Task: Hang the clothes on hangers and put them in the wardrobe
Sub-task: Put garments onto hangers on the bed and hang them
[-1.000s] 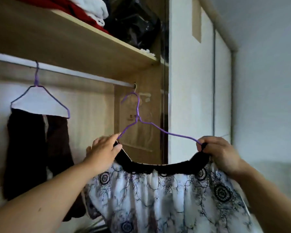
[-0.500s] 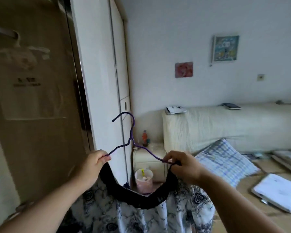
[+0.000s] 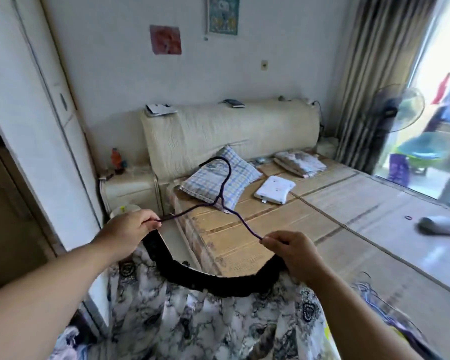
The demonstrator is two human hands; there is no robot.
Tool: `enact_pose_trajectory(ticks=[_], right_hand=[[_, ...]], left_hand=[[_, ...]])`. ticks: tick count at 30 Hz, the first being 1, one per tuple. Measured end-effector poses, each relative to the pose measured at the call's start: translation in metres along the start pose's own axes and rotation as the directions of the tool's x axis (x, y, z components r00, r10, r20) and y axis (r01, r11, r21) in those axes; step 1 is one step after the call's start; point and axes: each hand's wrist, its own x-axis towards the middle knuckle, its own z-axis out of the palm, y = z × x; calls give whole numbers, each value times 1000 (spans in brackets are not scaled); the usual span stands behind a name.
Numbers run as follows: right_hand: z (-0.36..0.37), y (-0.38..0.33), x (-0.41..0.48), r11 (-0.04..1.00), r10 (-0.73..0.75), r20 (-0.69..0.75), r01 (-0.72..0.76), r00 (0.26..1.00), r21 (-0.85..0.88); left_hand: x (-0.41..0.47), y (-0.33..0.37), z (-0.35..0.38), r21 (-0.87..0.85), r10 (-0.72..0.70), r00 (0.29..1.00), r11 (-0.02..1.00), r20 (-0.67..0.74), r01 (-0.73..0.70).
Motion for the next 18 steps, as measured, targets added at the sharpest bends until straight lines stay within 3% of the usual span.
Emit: enact_pose_trajectory(ticks=[6, 10, 18], right_hand=[[-74, 87, -67, 964, 194, -174, -220, 966, -148], [-123, 158, -109, 881, 343, -312, -419, 886, -219], [-196, 277, -129, 734, 537, -351, -630, 767, -253]], left_hand=[[14, 78, 105, -81, 128, 956, 991, 264, -110], [22, 138, 188, -85, 181, 891, 983, 417, -160], [52, 234, 319, -7, 178, 798, 977, 576, -213]])
